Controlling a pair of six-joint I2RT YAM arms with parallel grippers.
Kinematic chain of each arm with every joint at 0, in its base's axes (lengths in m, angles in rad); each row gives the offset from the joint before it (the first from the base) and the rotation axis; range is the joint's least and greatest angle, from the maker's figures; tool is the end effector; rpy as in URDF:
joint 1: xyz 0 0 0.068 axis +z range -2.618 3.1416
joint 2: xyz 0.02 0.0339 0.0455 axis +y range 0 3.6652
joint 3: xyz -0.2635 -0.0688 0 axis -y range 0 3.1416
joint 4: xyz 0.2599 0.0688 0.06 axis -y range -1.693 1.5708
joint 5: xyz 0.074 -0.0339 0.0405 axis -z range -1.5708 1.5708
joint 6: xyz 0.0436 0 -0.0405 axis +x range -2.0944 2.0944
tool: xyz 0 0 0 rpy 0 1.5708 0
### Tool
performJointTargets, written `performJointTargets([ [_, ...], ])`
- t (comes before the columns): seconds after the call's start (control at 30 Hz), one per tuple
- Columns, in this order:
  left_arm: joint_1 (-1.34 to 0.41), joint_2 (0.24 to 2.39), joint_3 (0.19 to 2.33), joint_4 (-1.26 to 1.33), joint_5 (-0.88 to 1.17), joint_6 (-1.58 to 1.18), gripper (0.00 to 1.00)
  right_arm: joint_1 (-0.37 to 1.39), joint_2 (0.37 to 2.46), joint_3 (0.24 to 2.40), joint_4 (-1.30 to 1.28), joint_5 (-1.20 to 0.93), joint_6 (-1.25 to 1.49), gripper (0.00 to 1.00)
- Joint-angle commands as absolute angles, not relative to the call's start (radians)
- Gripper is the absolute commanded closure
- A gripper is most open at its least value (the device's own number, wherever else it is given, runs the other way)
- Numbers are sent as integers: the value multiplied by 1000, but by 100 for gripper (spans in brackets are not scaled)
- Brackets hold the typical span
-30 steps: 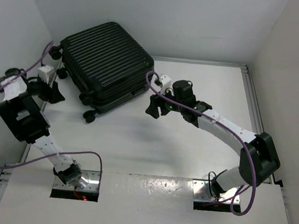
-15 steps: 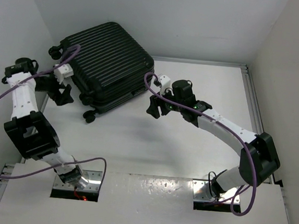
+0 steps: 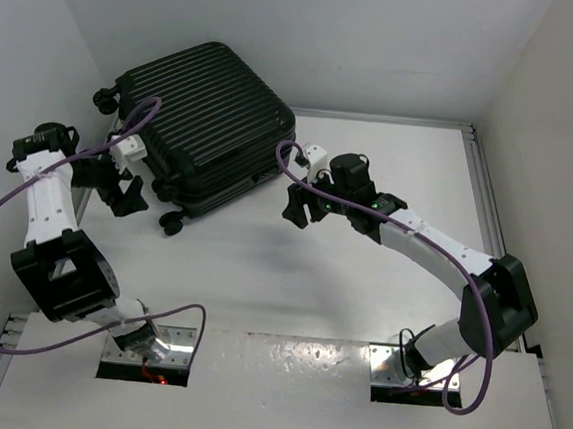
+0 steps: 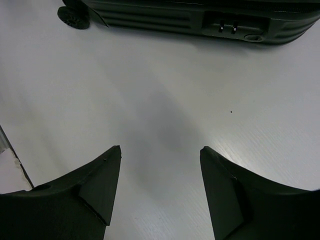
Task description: Pack the luggage
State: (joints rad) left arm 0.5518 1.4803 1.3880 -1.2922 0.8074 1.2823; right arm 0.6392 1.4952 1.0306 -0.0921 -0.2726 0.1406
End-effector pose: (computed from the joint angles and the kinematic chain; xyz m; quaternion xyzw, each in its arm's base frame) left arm 0.2548 0.1199 0.3094 0.3612 0.8422 -0.1700 0.3625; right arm 0.2802 0.2229 0.2521 -0.2776 0.8230 0.2927 0.3998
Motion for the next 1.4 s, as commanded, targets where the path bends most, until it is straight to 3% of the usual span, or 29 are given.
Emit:
performJointTargets([
  [0.0,528,1425,1413,-1304,874,1278,0,646,1443,1032,-81,-268,118,35],
  [0.27,375,1483,1463,-1270,827,1125,0,646,1442,1038,-86,-272,117,35],
  [0.7,154,1508,1413,-928,574,790,0,640,1410,1019,-100,-259,104,35],
  [0.8,105,1508,1387,-899,496,746,11,640,1402,1017,-101,-256,103,35],
  [0.83,94,1508,1370,-899,483,736,20,640,1401,1017,-103,-258,100,35],
  [0.93,61,1499,1329,-890,423,710,34,640,1396,1012,-104,-253,97,35],
  [1.0,51,1488,1306,-871,404,672,39,638,1391,1012,-104,-253,97,36],
  [1.03,42,1488,1296,-861,393,672,53,637,1384,1014,-103,-252,98,36],
  [1.2,-35,1488,1285,-861,393,612,92,637,1373,1000,-109,-253,100,38],
  [1.27,-90,1479,1285,-861,434,582,100,637,1364,996,-118,-250,100,38],
  [1.37,-179,1470,1295,-819,481,516,100,637,1345,988,-123,-221,100,38],
])
